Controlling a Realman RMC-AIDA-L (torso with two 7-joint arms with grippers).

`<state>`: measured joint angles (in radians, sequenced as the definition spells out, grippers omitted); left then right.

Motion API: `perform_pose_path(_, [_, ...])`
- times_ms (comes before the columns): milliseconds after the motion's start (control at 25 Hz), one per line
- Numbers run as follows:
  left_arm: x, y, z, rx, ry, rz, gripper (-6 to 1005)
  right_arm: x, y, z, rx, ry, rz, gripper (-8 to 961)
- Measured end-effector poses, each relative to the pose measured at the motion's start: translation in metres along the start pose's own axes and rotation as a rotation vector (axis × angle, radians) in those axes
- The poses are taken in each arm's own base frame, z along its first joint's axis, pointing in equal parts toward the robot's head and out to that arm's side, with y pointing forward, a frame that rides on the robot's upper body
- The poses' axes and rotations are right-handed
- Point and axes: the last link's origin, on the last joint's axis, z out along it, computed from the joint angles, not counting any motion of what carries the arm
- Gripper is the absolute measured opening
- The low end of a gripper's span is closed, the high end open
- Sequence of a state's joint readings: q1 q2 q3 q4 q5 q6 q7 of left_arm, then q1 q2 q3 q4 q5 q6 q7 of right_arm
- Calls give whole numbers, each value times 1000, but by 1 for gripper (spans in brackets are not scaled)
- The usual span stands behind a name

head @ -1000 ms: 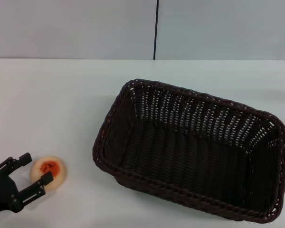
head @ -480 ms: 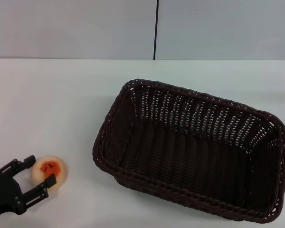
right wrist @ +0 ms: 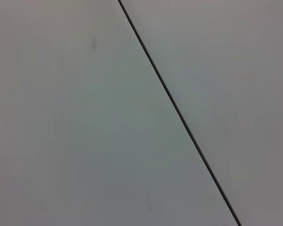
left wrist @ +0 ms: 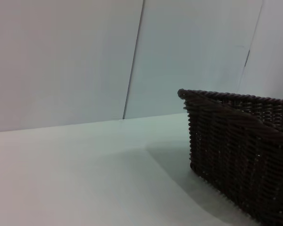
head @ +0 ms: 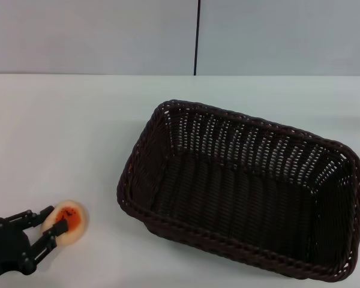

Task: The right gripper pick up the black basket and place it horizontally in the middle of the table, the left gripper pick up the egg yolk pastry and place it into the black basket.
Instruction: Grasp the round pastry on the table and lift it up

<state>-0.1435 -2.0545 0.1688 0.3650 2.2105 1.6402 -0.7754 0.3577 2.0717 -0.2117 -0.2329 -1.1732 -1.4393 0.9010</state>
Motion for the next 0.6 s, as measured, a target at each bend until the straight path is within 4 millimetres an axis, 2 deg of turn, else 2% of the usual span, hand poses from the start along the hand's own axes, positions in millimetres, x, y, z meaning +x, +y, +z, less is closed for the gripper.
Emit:
perform_pose_path(200, [0, 0, 0, -1, -1, 0, 354, 1, 0, -1, 5, 4, 4, 640])
perform_pose_path(400, [-1, 1, -1, -1, 0, -2, 177, 4, 0, -2, 13, 10, 12, 640])
perform_pose_path(600, [5, 3, 0, 0, 49, -11, 129, 3, 0, -3, 11, 5, 11, 639])
